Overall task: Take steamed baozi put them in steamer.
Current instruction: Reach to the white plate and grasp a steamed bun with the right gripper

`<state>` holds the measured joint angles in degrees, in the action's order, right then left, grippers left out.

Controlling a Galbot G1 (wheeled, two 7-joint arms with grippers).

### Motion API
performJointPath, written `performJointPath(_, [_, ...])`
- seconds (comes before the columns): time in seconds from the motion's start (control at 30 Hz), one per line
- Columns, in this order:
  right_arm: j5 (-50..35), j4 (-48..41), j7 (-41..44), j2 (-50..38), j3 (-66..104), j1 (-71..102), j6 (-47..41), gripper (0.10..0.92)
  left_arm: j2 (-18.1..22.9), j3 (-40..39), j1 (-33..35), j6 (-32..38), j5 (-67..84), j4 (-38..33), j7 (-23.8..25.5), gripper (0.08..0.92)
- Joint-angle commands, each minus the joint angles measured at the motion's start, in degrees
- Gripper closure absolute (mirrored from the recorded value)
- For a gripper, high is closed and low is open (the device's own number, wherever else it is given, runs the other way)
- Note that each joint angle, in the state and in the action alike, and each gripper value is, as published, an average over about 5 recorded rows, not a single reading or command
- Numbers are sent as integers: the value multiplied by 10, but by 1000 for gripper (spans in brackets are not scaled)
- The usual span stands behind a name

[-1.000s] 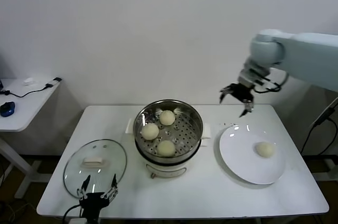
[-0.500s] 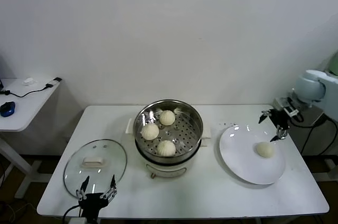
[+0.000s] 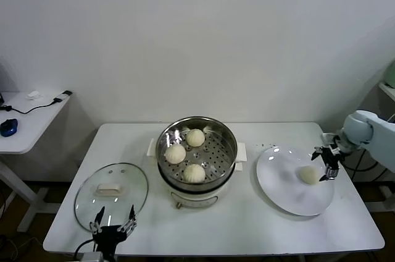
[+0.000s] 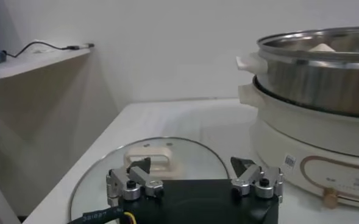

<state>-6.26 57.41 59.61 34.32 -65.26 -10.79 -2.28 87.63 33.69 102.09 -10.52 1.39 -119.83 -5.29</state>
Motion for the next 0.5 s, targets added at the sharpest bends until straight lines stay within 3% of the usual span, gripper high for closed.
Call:
performJointPath(0.03, [20,-53,-22,32,60,74,-17,203,0,0,-2,-1,0,3,0,177])
performJointPath(0.23, [17,-60,-34,42,69,78,-17,220,1,-1,-2,-1,0,4,-1,177])
performJointPath(0.5, [17,-38,-20,32,67,70,-21,326,1,-3,4,-2,-2,-4,-1,177])
